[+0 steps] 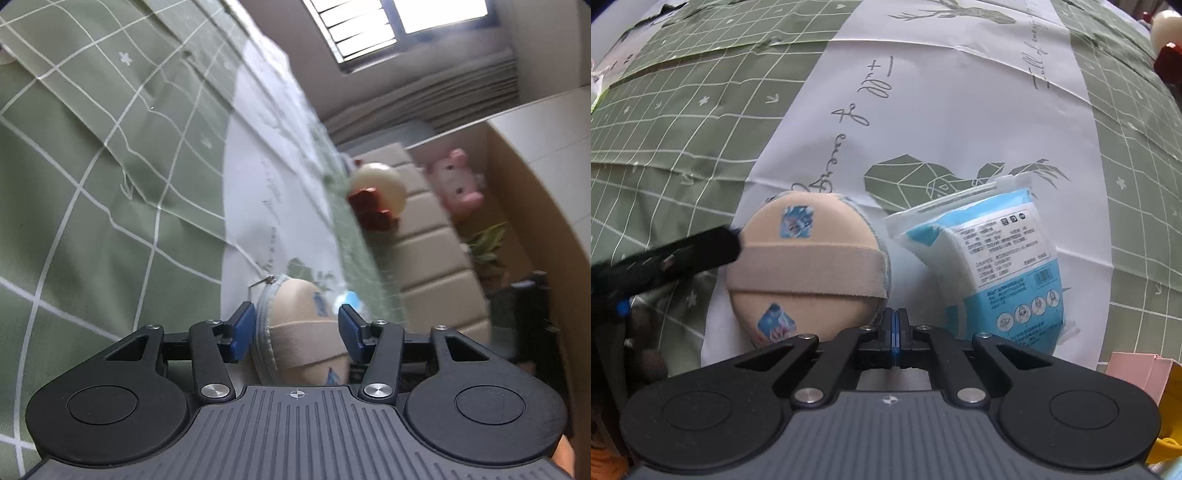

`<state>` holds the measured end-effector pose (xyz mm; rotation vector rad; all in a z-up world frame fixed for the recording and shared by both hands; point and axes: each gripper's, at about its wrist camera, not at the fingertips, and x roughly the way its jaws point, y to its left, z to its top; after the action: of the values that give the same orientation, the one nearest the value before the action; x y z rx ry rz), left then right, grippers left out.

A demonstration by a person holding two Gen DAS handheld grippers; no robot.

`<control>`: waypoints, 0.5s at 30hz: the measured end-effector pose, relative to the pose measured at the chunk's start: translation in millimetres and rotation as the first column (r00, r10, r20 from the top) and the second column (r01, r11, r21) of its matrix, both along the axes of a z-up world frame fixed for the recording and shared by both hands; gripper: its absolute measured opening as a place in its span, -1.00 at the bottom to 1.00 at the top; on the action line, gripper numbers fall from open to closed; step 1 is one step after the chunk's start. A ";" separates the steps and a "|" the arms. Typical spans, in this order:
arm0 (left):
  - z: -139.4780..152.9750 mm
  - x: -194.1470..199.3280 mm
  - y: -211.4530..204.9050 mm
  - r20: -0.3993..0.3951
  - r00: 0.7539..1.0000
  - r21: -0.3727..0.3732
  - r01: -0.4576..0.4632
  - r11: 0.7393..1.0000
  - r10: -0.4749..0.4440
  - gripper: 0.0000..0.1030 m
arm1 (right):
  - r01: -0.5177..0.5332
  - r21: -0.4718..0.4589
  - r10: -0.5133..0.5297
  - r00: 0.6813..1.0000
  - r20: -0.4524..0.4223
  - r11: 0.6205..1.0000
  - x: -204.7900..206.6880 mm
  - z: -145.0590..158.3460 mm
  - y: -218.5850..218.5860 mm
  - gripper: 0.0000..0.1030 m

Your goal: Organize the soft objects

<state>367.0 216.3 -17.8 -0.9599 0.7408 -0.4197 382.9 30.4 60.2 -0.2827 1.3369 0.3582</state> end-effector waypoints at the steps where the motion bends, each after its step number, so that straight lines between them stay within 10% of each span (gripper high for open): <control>1: 2.2 4.2 -4.4 -0.022 1.000 0.040 0.015 0.999 -0.014 -0.06 | -0.005 0.005 0.005 1.000 -0.006 1.000 -0.9 0.4 0.0 -0.94; 5: 9.5 8.0 -10.3 -0.072 0.994 0.108 0.084 0.991 -0.077 -0.04 | -0.028 -0.021 0.028 1.000 -0.001 0.999 -5.8 -0.1 1.5 -0.94; 11: -3.4 9.7 7.6 -0.121 0.989 -0.076 0.072 0.995 -0.080 0.01 | -0.032 -0.009 0.032 0.999 0.006 0.999 -4.0 1.8 -2.1 -0.94; 15: -17.3 4.0 25.0 -0.074 0.988 -0.284 0.111 0.952 -0.137 0.17 | -0.040 -0.011 0.040 0.999 0.007 0.999 -4.4 2.7 -3.5 -0.95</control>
<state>371.0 241.3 -35.1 -1.2080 0.8439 -0.6051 378.5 26.9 62.9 -0.3201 1.3275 0.3830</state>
